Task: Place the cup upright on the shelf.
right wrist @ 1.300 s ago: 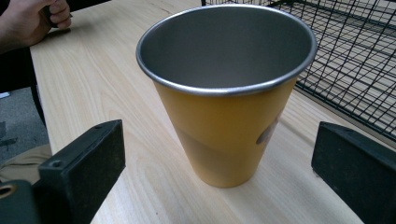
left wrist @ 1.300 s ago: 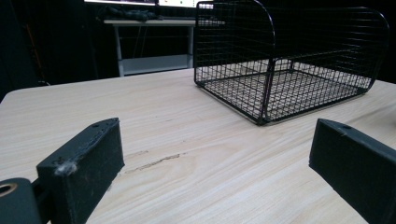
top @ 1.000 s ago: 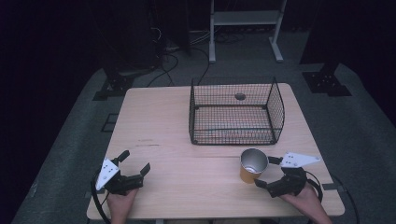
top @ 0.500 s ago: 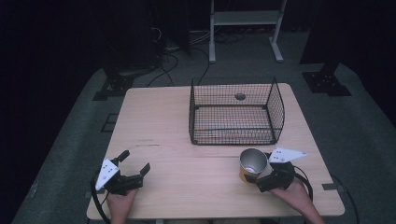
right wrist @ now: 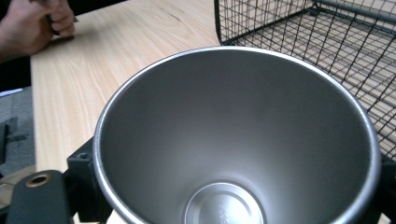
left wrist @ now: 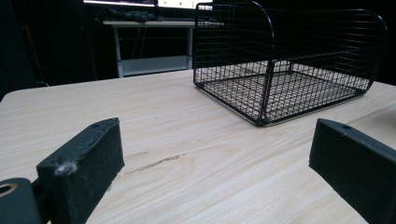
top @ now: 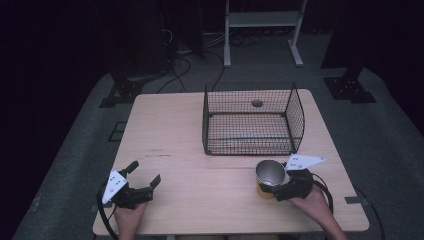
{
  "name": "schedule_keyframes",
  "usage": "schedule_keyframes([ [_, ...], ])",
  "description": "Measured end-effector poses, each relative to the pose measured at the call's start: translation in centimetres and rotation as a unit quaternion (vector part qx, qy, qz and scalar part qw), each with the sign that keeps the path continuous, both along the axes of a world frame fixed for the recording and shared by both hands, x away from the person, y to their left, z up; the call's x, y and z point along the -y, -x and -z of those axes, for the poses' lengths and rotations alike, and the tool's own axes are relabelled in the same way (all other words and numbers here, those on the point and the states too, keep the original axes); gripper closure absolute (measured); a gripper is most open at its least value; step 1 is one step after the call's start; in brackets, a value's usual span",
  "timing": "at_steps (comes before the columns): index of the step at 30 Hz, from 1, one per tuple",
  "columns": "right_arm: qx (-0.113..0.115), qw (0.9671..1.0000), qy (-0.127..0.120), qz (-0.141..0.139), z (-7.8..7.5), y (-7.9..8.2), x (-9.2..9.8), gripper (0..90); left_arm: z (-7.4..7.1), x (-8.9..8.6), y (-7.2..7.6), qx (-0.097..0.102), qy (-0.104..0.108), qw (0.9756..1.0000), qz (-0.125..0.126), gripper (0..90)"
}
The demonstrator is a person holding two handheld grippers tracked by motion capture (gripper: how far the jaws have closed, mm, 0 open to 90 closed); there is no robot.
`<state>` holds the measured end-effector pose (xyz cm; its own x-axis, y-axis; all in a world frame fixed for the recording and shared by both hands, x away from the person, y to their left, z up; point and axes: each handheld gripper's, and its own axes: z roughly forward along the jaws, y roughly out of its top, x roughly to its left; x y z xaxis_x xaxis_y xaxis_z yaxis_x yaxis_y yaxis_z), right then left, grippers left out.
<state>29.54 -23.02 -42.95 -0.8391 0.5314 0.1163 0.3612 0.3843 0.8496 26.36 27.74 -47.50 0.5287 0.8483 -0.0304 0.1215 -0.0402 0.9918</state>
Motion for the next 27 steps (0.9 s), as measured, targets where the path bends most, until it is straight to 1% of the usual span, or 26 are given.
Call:
schedule_keyframes([
  [2, -0.005, 0.9999, -0.013, -0.007, -0.7, -0.2, 0.2, 12.2, 0.0, 0.0, 0.0, 0.0, -0.001, 1.0, 0.0, 2.4],
  [3, -0.005, 0.9998, -0.014, -0.009, -1.1, -0.2, 0.3, 12.2, 0.0, 0.0, 0.0, 0.0, -0.001, 1.0, 0.0, 2.4],
  [6, 0.0, 0.9999, -0.011, -0.009, -2.3, -0.5, 0.6, 12.2, 0.0, 0.0, 0.0, 0.0, -0.001, 1.0, 0.0, 2.4],
  [9, -0.003, 0.9997, -0.019, -0.014, -3.3, -0.7, 0.9, 12.2, 0.0, 0.0, 0.0, 0.0, -0.002, 1.0, 0.0, 2.4],
  [13, -0.006, 0.9996, -0.02, -0.018, -4.5, -1.2, 1.2, 12.2, 0.0, 0.0, 0.0, 0.0, -0.001, 1.0, 0.0, 2.4],
  [18, -0.005, 0.9992, -0.03, -0.025, -6.0, -1.7, 1.3, 12.2, 0.0, 0.0, 0.0, 0.0, -0.001, 1.0, 0.0, 2.4],
  [20, -0.001, 0.9992, -0.029, -0.026, -6.6, -1.9, 1.3, 12.2, 0.0, 0.0, 0.0, 0.0, -0.001, 1.0, 0.0, 2.3],
  [23, -0.004, 0.999, -0.034, -0.029, -7.2, -2.3, 1.2, 12.2, 0.0, 0.0, 0.0, -0.001, -0.002, 1.0, 0.0, 2.4],
  [27, -0.008, 0.9989, -0.033, -0.031, -7.7, -2.9, 1.0, 12.2, 0.0, 0.0, 0.0, -0.001, 0.0, 1.0, 0.0, 2.4],
])
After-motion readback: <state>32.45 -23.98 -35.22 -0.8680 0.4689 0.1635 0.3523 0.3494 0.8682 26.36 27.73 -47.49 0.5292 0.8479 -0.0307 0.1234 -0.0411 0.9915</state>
